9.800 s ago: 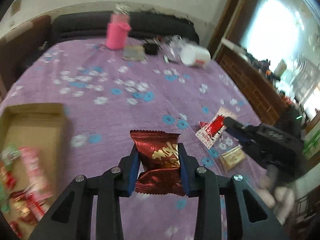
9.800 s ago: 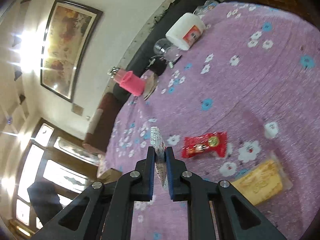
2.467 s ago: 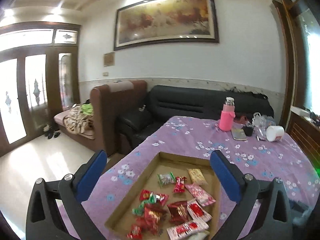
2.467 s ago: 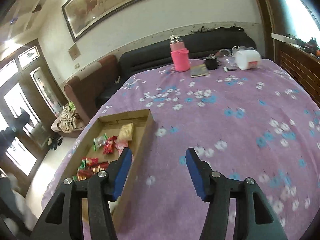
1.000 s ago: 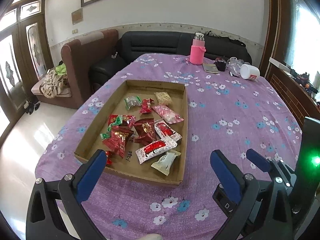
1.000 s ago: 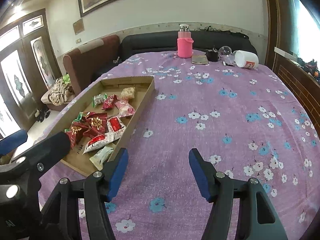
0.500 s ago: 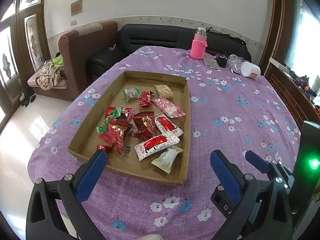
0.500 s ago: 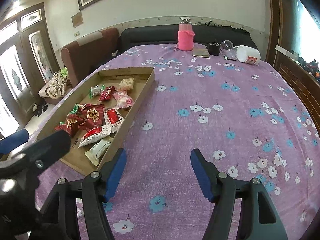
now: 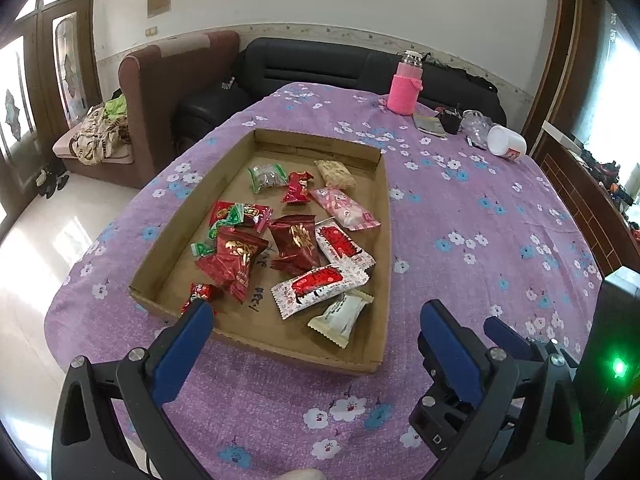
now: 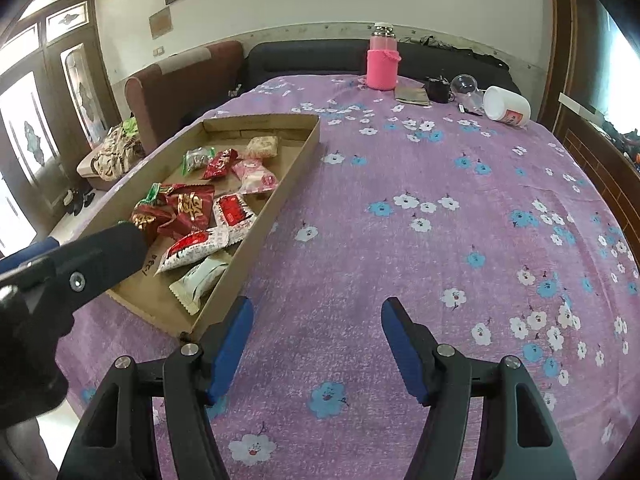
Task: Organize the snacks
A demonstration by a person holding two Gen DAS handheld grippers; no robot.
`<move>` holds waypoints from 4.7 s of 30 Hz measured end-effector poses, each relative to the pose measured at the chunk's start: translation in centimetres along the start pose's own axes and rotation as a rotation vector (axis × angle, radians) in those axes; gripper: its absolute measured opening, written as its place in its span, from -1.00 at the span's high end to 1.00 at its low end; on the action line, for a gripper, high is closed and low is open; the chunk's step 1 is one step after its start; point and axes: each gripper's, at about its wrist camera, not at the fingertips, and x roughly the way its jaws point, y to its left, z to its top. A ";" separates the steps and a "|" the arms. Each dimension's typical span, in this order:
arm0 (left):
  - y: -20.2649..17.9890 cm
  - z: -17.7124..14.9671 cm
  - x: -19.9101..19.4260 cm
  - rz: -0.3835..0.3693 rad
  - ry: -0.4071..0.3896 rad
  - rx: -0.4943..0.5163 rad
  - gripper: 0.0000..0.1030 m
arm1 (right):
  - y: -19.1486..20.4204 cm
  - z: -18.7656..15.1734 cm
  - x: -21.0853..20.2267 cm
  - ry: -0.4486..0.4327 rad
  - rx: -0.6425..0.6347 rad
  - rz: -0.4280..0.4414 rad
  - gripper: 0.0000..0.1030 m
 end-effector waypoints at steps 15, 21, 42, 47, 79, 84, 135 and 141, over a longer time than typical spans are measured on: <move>0.7 -0.1 0.9 0.009 0.023 -0.022 -1.00 | 1.1 0.1 0.7 0.018 -0.030 0.007 -0.41; 0.8 -0.1 1.4 0.000 0.036 -0.016 -1.00 | 1.3 0.2 0.5 0.010 -0.036 -0.001 -0.42; 1.8 -0.1 2.3 0.029 0.054 -0.026 -1.00 | 0.9 0.8 0.6 0.008 -0.028 -0.024 -0.43; 1.9 -0.1 2.3 0.028 0.053 -0.029 -1.00 | 1.4 0.6 0.6 0.010 -0.040 -0.027 -0.43; 2.5 0.0 1.7 0.028 0.045 -0.042 -1.00 | 2.1 0.7 -0.2 -0.015 -0.057 -0.068 -0.43; 2.6 0.0 1.6 0.028 0.040 -0.041 -1.00 | 2.2 0.7 -0.3 -0.017 -0.060 -0.068 -0.43; 3.2 -0.2 1.6 0.083 -0.003 -0.066 -1.00 | 3.6 1.0 -0.1 -0.014 -0.100 -0.034 -0.43; 2.2 -0.3 1.1 0.104 -0.014 -0.043 -1.00 | 2.5 1.0 -0.7 -0.027 -0.071 -0.012 -0.43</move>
